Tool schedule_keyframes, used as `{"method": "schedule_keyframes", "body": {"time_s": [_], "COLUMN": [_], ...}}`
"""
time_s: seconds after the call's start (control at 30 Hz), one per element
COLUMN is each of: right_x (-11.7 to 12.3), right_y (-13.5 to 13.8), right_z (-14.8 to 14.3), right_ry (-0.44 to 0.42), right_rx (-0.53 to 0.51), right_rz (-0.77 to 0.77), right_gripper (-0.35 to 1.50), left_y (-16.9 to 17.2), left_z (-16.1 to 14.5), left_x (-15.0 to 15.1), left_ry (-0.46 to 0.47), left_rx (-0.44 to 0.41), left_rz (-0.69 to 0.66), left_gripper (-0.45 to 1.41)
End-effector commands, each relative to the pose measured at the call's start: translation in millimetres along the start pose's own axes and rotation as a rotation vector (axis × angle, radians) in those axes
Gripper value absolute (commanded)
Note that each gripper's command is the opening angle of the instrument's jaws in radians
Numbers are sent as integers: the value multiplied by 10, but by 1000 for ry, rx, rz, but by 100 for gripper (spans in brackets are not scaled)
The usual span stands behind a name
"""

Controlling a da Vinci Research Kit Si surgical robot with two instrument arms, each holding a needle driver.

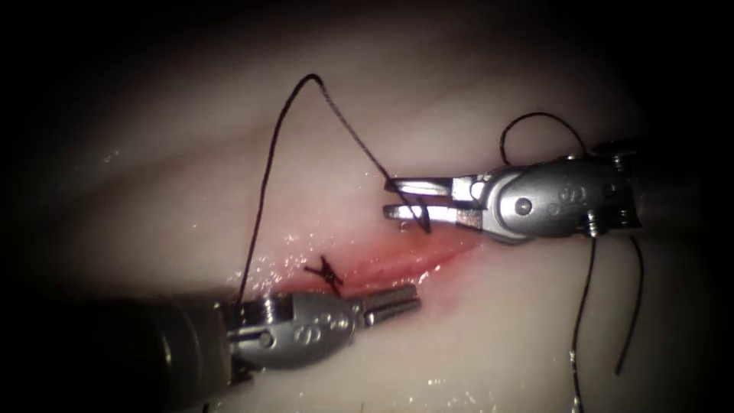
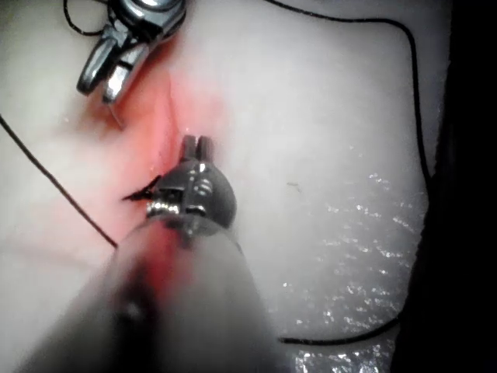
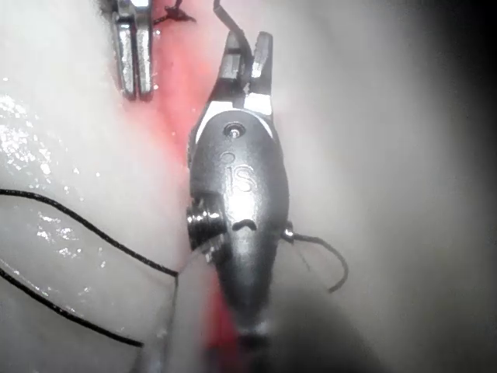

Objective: Wound Closure
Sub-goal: Pass the needle through the top of the wound with the right tool.

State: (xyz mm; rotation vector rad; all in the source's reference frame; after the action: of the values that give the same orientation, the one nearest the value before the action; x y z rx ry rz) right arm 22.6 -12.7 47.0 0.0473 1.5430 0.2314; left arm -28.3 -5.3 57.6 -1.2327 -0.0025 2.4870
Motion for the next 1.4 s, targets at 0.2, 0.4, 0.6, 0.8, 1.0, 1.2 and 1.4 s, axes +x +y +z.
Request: {"method": "schedule_keyframes", "body": {"time_s": [0.2, 0.4, 0.6, 0.8, 1.0, 1.2, 1.4], "right_x": [-4, 1, -3, -8, -7, -9, -9], "right_y": [14, 27, 32, 24, 25, 19, 4], "right_z": [28, 44, 53, 52, 51, 54, 57], "right_ry": [11, 20, 1, -78, -80, -78, -107], "right_rx": [20, 48, 0, -36, -54, -29, 52], "right_rz": [248, 535, 776, 1006, 1172, 1341, 1515], "right_gripper": [-35, -35, -35, -35, -35, -35, -35], "left_y": [7, 8, 12, 12, 12, 12, 10], "left_z": [-3, -7, -6, -7, -7, -7, -9], "left_x": [-20, -28, -28, -28, -27, -28, -29], "left_ry": [-7, -15, -19, -19, -19, -19, -18], "left_rx": [-18, -26, -23, -23, -23, -24, -27], "left_rz": [-11, -15, -15, -15, -15, -15, -14], "left_gripper": [-20, -18, -18, -16, -16, -16, -16]}}
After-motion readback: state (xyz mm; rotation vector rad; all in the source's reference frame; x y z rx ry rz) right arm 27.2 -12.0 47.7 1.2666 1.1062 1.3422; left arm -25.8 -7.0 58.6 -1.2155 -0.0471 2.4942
